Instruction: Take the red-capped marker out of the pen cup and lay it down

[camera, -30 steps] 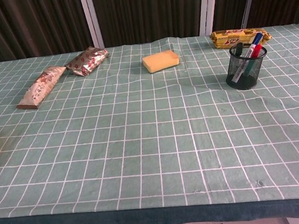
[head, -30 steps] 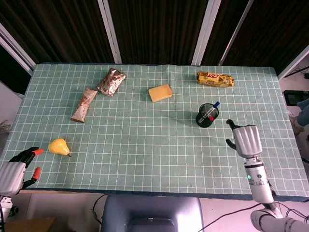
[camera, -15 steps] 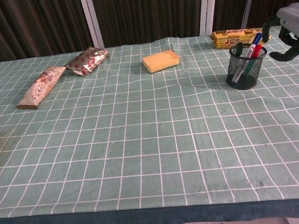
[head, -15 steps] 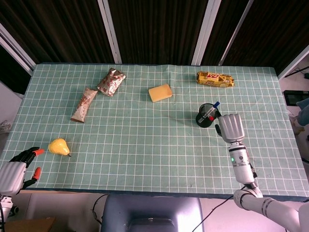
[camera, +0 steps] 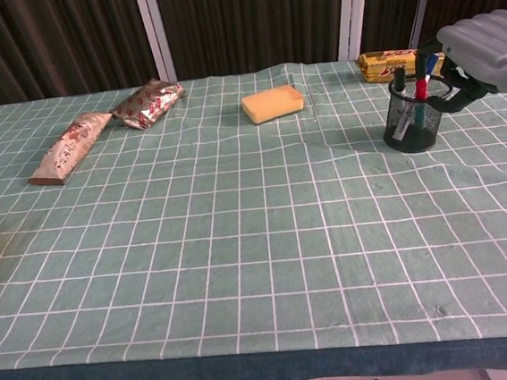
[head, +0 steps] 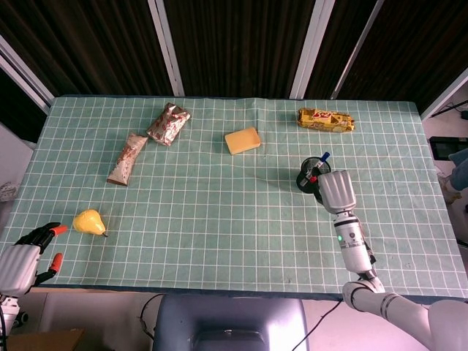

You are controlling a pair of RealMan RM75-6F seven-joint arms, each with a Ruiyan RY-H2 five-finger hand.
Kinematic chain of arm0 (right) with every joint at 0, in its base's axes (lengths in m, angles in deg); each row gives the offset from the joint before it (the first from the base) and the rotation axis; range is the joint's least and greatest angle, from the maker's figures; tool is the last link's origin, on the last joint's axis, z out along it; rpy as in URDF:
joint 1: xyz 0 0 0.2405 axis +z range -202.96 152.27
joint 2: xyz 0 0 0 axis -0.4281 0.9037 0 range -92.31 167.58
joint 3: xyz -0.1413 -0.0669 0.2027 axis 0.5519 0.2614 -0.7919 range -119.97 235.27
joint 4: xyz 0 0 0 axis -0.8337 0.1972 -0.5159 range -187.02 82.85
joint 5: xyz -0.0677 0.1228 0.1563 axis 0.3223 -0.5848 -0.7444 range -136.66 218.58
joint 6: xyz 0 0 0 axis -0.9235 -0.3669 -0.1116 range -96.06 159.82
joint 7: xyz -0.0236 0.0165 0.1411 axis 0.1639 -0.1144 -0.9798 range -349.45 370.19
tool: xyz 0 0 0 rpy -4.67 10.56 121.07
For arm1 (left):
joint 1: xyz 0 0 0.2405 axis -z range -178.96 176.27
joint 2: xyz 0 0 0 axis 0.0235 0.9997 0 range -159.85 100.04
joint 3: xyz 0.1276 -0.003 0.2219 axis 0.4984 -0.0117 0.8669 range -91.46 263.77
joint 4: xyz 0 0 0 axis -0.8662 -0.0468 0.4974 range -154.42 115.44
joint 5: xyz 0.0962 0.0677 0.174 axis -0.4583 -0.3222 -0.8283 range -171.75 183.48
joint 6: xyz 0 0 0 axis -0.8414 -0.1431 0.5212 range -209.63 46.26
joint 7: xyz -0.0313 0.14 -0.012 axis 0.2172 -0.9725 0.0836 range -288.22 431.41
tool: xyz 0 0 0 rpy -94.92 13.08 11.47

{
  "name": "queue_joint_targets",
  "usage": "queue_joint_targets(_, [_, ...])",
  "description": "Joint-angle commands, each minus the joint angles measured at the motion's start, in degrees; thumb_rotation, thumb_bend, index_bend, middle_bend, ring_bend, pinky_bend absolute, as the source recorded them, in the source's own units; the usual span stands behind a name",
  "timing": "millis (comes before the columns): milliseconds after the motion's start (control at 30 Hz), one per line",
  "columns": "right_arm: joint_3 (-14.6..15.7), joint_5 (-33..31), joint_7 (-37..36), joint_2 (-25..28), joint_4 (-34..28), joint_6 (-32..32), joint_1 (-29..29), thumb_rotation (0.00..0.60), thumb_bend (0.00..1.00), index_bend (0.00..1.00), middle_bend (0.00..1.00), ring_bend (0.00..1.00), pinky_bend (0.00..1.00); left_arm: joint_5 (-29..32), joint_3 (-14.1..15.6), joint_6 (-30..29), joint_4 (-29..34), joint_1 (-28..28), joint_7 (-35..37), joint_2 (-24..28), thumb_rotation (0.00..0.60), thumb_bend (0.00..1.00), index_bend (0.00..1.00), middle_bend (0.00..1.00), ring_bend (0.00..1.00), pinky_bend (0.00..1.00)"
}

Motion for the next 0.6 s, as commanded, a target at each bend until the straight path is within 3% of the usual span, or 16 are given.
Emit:
queue_joint_targets(33, [0.2, 0.35, -0.61, -0.66, 1.04, 0.27, 0.36, 0.6, 0.5, 0.59, 1.0, 1.0, 1.0, 0.02, -0.01, 0.05, -0.01, 0.03, 0.04, 0.01, 0.6, 0.47, 0.25, 0.18, 0.22, 0.37])
queue_joint_targets(600, [0.55, 1.3, -4.25, -3.83, 7.48, 1.29, 1.66, 0.6, 0.5, 0.63, 1.0, 1.0, 1.0, 0.05, 0.04, 0.1, -0.03, 0.03, 0.3, 0.1, 0.6, 0.47, 0.25, 0.18, 0.22, 0.37])
